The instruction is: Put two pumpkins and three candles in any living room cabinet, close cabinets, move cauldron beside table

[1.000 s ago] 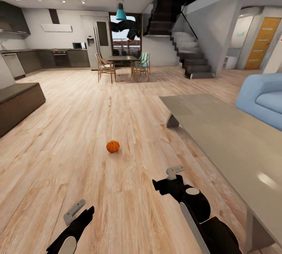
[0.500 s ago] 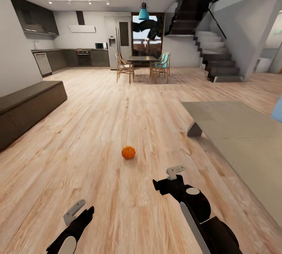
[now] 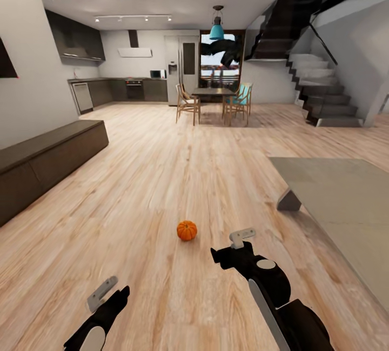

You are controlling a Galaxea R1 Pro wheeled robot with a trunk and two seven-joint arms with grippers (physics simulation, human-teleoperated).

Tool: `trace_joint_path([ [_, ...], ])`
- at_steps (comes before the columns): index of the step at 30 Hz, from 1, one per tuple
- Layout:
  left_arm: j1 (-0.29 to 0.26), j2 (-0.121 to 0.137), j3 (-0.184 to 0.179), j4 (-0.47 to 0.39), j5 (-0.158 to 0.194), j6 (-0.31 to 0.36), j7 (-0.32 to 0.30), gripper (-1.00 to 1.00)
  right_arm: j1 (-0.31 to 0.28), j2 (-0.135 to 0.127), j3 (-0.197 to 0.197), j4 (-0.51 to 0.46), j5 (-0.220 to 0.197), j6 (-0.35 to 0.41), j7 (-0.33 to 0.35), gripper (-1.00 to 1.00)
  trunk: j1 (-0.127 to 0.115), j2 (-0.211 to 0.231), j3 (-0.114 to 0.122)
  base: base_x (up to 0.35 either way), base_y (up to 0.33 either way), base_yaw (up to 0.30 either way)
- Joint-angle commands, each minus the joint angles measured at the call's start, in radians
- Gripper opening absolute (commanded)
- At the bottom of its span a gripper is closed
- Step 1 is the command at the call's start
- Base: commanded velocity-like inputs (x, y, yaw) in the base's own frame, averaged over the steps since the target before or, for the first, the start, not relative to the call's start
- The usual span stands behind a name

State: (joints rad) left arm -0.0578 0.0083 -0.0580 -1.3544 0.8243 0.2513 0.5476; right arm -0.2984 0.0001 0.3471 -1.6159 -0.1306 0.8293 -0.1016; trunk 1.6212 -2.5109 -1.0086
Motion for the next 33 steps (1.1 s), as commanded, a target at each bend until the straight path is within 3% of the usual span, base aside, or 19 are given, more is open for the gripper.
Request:
trace_joint_path([
  [1, 0.0, 0.001, -0.002, -0.002, 0.006, 0.002, 0.008, 1.0, -0.001, 0.0, 0.001, -0.001, -0.011, 0.004, -0.01, 1.0, 0.0, 0.0, 0.003, 0.334, -0.09, 0.012],
  [8, 0.0, 0.001, -0.002, -0.003, 0.007, 0.002, 0.008, 1.0, -0.001, 0.0, 0.003, -0.001, -0.011, 0.004, -0.01, 1.0, -0.003, 0.002, 0.03, 0.334, -0.09, 0.088],
  [23, 0.0, 0.001, -0.002, -0.003, 0.007, 0.002, 0.008, 1.0, -0.001, 0.0, 0.006, -0.001, -0.011, 0.008, -0.01, 1.0, -0.01, 0.005, 0.088, 0.334, -0.044, 0.281],
  [33, 0.0, 0.0, 0.029, -0.003, 0.009, 0.0, 0.006, 1.0, -0.001, 0.001, 0.005, -0.001, -0.011, 0.008, -0.01, 1.0, -0.014, 0.007, 0.127, 0.317, 0.023, 0.293],
])
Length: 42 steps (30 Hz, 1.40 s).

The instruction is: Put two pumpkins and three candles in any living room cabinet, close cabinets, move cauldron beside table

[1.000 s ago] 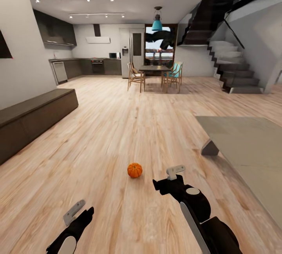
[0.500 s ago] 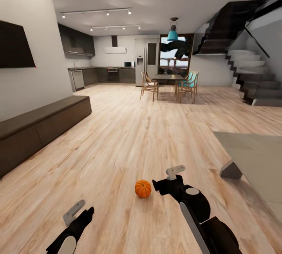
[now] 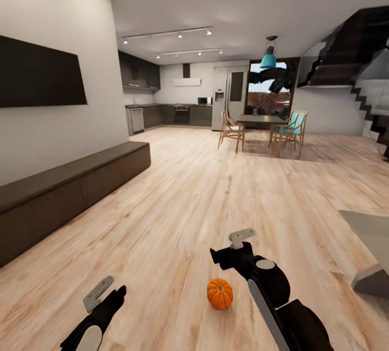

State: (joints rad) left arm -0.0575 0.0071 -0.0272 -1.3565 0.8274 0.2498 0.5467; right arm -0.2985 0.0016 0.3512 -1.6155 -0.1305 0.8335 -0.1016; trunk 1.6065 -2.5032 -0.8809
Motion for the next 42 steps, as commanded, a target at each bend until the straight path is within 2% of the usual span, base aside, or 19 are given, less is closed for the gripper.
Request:
trace_joint_path([
  [1, -0.001, 0.001, -0.001, -0.001, 0.005, 0.002, 0.007, 1.0, -0.001, 0.0, 0.001, -0.001, -0.011, 0.004, -0.01, 1.0, 0.0, 0.0, 0.003, 0.296, 0.095, 0.295],
  [10, -0.001, 0.001, 0.002, -0.001, 0.006, 0.002, 0.007, 1.0, -0.001, -0.001, 0.0, -0.001, -0.011, 0.002, -0.01, 1.0, -0.004, 0.002, 0.038, 0.261, 0.148, 0.186],
  [14, 0.0, 0.002, 0.002, -0.001, 0.036, -0.001, 0.008, 1.0, -0.001, -0.001, 0.002, -0.001, -0.011, 0.003, -0.01, 1.0, -0.006, 0.003, 0.053, 0.175, 0.23, 0.175],
  [17, 0.01, 0.002, 0.003, -0.01, 0.061, -0.009, 0.006, 1.0, -0.001, -0.002, 0.003, -0.001, -0.011, 0.004, -0.01, 1.0, -0.006, 0.003, 0.053, 0.145, 0.226, 0.259],
  [21, 0.027, 0.0, 0.005, -0.028, 0.072, -0.013, 0.0, 1.0, -0.001, -0.002, 0.003, -0.001, -0.011, 0.005, -0.01, 1.0, -0.006, 0.003, 0.057, 0.032, 0.053, 0.29],
  [30, 0.029, 0.002, 0.004, -0.033, 0.072, -0.011, 0.008, 1.0, -0.001, -0.002, 0.003, -0.001, -0.011, 0.006, -0.01, 1.0, -0.04, 0.065, 0.085, 0.004, 0.007, 0.288],
  [36, 0.029, 0.002, 0.005, -0.033, 0.072, -0.011, 0.009, 1.0, -0.003, -0.001, -0.001, -0.001, -0.011, 0.006, -0.009, 1.0, -0.063, 0.107, 0.102, 0.0, 0.0, 0.082],
  [40, 0.029, 0.002, 0.005, -0.033, 0.072, -0.011, 0.009, 1.0, -0.016, 0.006, -0.005, 0.0, -0.021, 0.089, -0.009, 1.0, -0.079, 0.135, 0.11, 0.0, 0.0, 0.009],
  [42, 0.03, 0.002, 0.005, -0.033, 0.071, -0.011, 0.009, 1.0, -0.017, 0.007, -0.006, 0.002, -0.022, 0.103, -0.009, 1.0, -0.086, 0.149, 0.113, 0.0, 0.0, 0.002],
])
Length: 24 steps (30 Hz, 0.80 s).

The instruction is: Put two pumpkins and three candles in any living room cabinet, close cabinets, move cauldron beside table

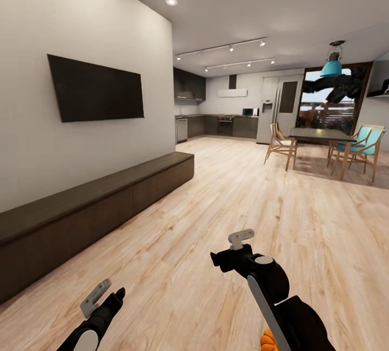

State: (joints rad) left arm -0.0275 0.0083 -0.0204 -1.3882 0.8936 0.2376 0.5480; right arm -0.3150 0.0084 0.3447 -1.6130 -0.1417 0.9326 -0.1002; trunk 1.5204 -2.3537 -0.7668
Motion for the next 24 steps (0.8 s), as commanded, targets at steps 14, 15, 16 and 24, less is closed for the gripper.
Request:
trace_joint_path([
  [14, 0.0, 0.001, -0.002, -0.002, 0.006, 0.0, -0.003, 1.0, -0.002, -0.001, 0.0, 0.001, -0.012, 0.018, -0.01, 1.0, -0.019, 0.035, -0.008, 0.0, 0.0, 0.0],
  [15, 0.0, 0.001, -0.002, -0.002, 0.006, 0.0, -0.003, 1.0, -0.002, -0.001, 0.0, 0.001, -0.012, 0.019, -0.01, 1.0, -0.019, 0.035, -0.009, 0.0, 0.0, 0.0],
  [16, 0.0, 0.001, -0.002, -0.002, 0.006, 0.0, -0.003, 1.0, -0.002, -0.001, 0.0, 0.001, -0.012, 0.019, -0.01, 1.0, -0.019, 0.035, -0.011, 0.0, 0.0, 0.0],
  [24, 0.0, 0.001, -0.002, -0.001, 0.005, 0.0, -0.004, 1.0, -0.003, -0.001, 0.0, 0.001, -0.012, 0.02, -0.01, 1.0, -0.019, 0.035, -0.024, 0.0, 0.0, 0.0],
])
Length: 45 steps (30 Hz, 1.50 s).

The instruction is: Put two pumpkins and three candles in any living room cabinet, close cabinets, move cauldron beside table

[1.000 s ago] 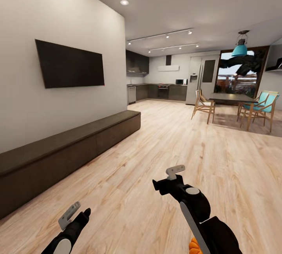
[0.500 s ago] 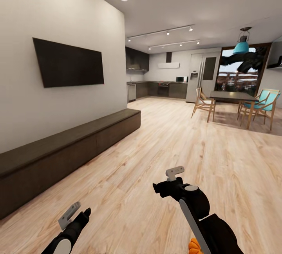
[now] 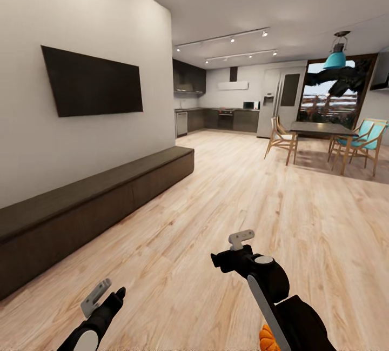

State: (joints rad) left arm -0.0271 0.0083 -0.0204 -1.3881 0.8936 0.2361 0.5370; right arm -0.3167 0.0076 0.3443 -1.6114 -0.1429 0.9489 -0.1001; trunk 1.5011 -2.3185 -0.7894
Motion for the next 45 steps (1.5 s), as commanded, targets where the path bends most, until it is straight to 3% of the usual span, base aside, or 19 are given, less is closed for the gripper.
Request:
trace_joint_path([
  [1, -0.001, 0.001, -0.002, -0.002, 0.005, 0.002, 0.007, 1.0, -0.001, 0.0, 0.001, -0.001, -0.01, 0.004, -0.01, 1.0, 0.0, -0.001, -0.003, 0.0, 0.0, 0.0],
  [21, 0.004, 0.001, -0.011, -0.029, -0.007, -0.002, 0.005, 1.0, -0.002, 0.004, 0.001, 0.009, -0.008, 0.007, -0.01, 1.0, 0.0, -0.001, -0.035, 0.0, 0.0, 0.0],
  [27, 0.047, 0.001, -0.021, -0.115, -0.046, -0.004, -0.001, 1.0, -0.082, 0.009, 0.0, 0.192, -0.009, -0.005, -0.01, 1.0, 0.0, -0.001, -0.044, 0.0, 0.0, 0.0],
  [32, 0.053, 0.001, -0.022, -0.121, -0.056, -0.004, -0.035, 1.0, -0.109, 0.005, -0.004, 0.228, -0.01, -0.009, -0.006, 1.0, 0.0, -0.001, -0.052, 0.0, 0.0, 0.0],
  [39, 0.06, 0.001, -0.024, -0.127, -0.06, -0.006, -0.05, 1.0, -0.088, -0.003, -0.048, 0.037, -0.011, -0.002, -0.004, 1.0, 0.0, -0.001, -0.064, 0.0, 0.0, 0.0],
  [45, 0.064, 0.008, -0.063, -0.138, -0.078, -0.005, -0.105, 1.0, -0.078, -0.004, -0.063, 0.005, -0.012, 0.0, -0.004, 1.0, 0.0, -0.001, -0.073, 0.0, 0.0, 0.0],
])
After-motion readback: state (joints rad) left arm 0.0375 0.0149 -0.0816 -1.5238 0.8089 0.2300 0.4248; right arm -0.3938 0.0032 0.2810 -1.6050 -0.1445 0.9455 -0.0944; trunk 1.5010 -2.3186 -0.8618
